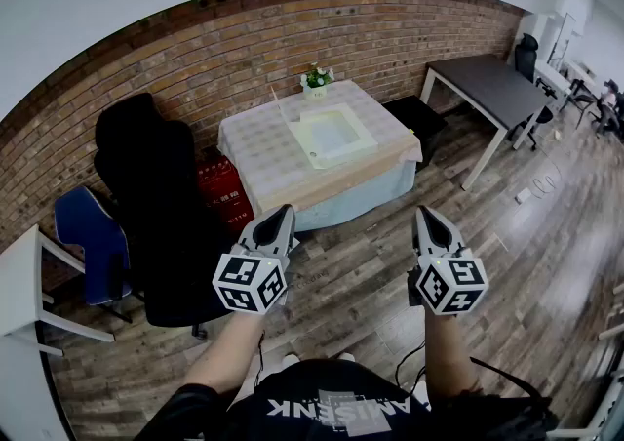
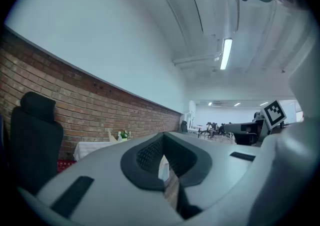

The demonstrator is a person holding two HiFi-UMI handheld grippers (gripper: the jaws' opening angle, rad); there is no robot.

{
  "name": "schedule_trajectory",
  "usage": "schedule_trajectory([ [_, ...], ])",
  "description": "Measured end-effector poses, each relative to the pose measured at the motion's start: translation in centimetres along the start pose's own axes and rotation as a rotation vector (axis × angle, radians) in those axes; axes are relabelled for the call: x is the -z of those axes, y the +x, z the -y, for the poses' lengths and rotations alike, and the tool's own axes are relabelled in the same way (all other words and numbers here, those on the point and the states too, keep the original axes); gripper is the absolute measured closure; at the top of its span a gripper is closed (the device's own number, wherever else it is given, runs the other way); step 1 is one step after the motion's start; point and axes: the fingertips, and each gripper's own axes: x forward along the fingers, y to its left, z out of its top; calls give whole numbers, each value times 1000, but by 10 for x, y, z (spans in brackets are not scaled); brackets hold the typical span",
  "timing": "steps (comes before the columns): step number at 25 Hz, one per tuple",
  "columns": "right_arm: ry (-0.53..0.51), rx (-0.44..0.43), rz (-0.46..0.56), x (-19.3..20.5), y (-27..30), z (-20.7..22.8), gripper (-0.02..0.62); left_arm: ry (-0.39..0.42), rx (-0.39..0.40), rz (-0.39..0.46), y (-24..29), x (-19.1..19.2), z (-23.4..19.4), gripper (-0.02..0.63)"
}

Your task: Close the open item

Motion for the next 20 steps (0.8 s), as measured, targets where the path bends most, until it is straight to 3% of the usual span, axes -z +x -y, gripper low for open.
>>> schedule_trajectory([
  [20,31,-24,22,-1,-11,21,554,-15,-36,-7,12,9,14,594],
])
